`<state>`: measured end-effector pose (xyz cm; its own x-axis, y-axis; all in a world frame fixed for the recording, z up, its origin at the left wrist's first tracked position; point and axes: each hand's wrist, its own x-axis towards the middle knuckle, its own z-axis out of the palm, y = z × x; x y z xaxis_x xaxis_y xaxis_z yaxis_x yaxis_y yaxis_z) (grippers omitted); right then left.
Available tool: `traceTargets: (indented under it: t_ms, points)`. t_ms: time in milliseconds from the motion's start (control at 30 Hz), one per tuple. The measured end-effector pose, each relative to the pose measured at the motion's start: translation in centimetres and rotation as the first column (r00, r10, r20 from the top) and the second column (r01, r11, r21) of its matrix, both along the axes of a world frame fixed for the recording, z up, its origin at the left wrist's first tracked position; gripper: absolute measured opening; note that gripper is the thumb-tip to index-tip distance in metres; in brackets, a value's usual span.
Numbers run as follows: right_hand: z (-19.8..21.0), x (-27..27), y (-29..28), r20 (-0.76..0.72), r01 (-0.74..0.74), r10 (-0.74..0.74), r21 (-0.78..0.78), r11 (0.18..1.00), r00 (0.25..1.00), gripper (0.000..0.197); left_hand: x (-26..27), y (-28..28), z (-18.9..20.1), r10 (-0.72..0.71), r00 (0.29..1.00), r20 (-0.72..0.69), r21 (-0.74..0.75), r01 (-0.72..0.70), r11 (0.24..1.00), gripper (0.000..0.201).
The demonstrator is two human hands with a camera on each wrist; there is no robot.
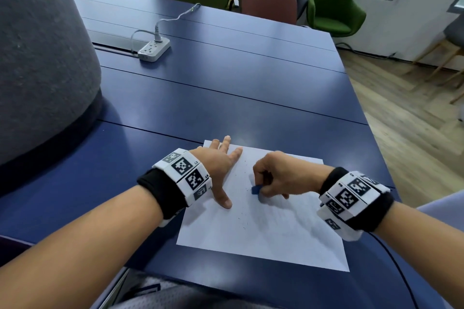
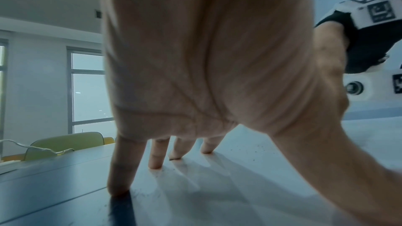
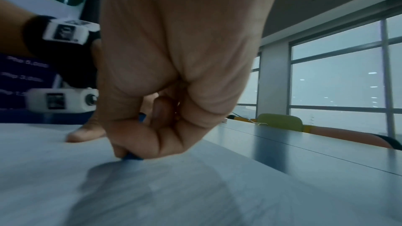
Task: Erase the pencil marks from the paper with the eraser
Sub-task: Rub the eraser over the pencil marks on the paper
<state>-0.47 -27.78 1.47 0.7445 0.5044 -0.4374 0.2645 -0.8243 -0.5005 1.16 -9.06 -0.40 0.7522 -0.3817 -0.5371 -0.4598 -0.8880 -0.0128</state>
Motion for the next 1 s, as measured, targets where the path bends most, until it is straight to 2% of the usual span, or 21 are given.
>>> traceTargets:
  t_ms: [67,133,167,267,333,467,633,767,800,900,967,1000]
  points:
    - [-0.1,-1.1,0.0,-0.045,-0.096,0.094,-0.028,0.995,0.995,0.014,0.0,-0.1,0.0,-0.001,1.000,0.000,0.003,0.001,1.000,0.141]
    - [0.2,-1.8,0.2,-0.161,-0.208,0.197,-0.053,0.977,0.967,0.011,0.0,-0.1,0.0,-0.001,1.000,-0.004,0.008,0.001,1.000,0.141]
    - [0.3,-1.6,0.2,-0.184,-0.216,0.203,-0.054,0.975,0.962,0.010,0.0,-0.1,0.1,-0.001,1.000,-0.005,0.011,0.001,1.000,0.141]
    - [0.1,-0.6,0.0,-0.063,-0.066,0.064,-0.019,0.998,0.996,0.011,0.1,-0.2,0.0,0.000,1.000,-0.007,0.018,0.000,1.000,0.141]
    - [-0.2,-0.7,-0.1,-0.011,-0.017,0.017,0.011,1.000,1.000,0.012,0.1,-0.2,0.0,0.000,1.000,-0.005,0.019,0.000,1.000,0.141]
    - [0.3,-1.3,0.4,-0.158,-0.157,0.150,-0.032,0.987,0.976,0.012,0.1,-0.2,0.0,-0.003,1.000,-0.004,0.026,0.003,1.000,0.141]
    - [0.0,-0.4,0.8,-0.004,0.001,-0.001,0.011,1.000,1.000,0.012,0.0,-0.2,0.0,-0.001,1.000,0.000,0.024,0.001,1.000,0.140]
    - [0.3,-1.6,1.2,-0.151,-0.173,0.166,-0.031,0.984,0.974,0.010,0.0,-0.3,0.1,-0.005,1.000,0.002,0.035,0.005,0.999,0.140]
    - [0.3,-1.3,1.2,-0.140,-0.164,0.158,-0.034,0.986,0.978,0.010,0.0,-0.2,0.1,-0.004,1.000,0.002,0.034,0.004,0.999,0.140]
    - [0.3,-0.6,0.9,-0.009,-0.014,0.014,-0.008,1.000,1.000,0.012,-0.1,-0.2,0.2,-0.002,1.000,0.005,0.025,0.002,1.000,0.139]
    - [0.1,-1.3,0.7,-0.021,-0.037,0.037,-0.013,0.999,0.999,0.012,-0.1,-0.1,0.2,-0.004,1.000,0.008,0.026,0.004,1.000,0.139]
    - [0.0,-1.8,0.6,-0.077,-0.092,0.090,-0.028,0.995,0.993,0.013,-0.1,-0.2,0.2,-0.006,1.000,0.008,0.029,0.006,1.000,0.139]
